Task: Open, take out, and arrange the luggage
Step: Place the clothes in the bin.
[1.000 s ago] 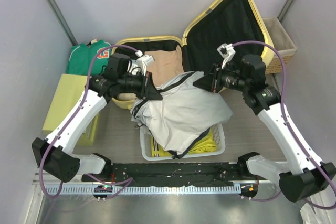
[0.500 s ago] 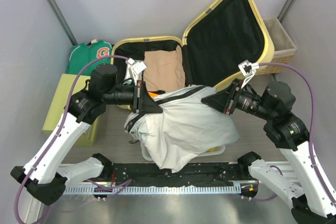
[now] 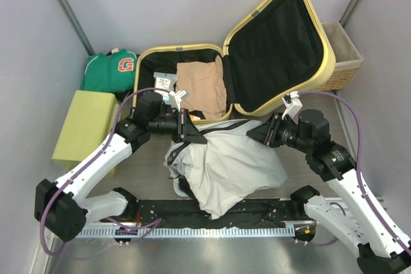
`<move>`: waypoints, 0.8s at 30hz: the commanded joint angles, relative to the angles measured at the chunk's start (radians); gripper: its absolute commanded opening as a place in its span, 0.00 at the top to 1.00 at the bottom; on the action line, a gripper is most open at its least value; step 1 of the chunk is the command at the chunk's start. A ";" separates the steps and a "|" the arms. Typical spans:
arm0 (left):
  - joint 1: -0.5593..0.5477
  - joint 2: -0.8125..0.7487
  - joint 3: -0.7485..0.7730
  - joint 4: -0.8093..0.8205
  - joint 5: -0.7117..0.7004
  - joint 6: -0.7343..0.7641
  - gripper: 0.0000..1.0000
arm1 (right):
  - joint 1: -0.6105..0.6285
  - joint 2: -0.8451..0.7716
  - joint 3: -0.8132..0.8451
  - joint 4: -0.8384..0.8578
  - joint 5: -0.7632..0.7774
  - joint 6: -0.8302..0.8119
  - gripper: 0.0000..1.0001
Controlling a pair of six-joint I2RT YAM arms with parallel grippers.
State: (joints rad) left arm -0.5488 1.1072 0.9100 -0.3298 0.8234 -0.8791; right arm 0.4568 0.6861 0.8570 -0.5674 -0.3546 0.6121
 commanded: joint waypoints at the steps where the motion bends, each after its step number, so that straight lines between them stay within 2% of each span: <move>1: 0.056 0.049 0.050 0.187 0.002 0.038 1.00 | 0.005 -0.011 -0.022 0.087 0.117 0.014 0.99; 5: 0.067 0.222 0.125 0.025 -0.056 0.208 1.00 | 0.006 0.023 -0.078 0.106 0.196 0.002 0.99; 8: 0.067 0.305 0.176 -0.031 -0.118 0.285 1.00 | 0.005 0.050 -0.111 0.129 0.258 -0.009 0.99; 13: 0.062 0.469 0.269 -0.063 -0.200 0.360 1.00 | 0.006 0.096 -0.159 0.162 0.385 -0.028 0.99; 18: 0.038 0.606 0.413 -0.256 -0.348 0.508 1.00 | 0.022 0.173 -0.233 0.236 0.453 -0.021 0.99; 20: 0.013 0.664 0.441 -0.303 -0.435 0.526 1.00 | 0.037 0.194 -0.277 0.273 0.526 -0.020 0.99; 24: -0.007 0.741 0.512 -0.383 -0.523 0.554 1.00 | 0.042 0.237 -0.334 0.340 0.563 -0.020 0.99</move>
State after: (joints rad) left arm -0.5613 1.7897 1.3670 -0.5976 0.5587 -0.4202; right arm 0.4915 0.8875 0.5800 -0.2531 0.0814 0.6125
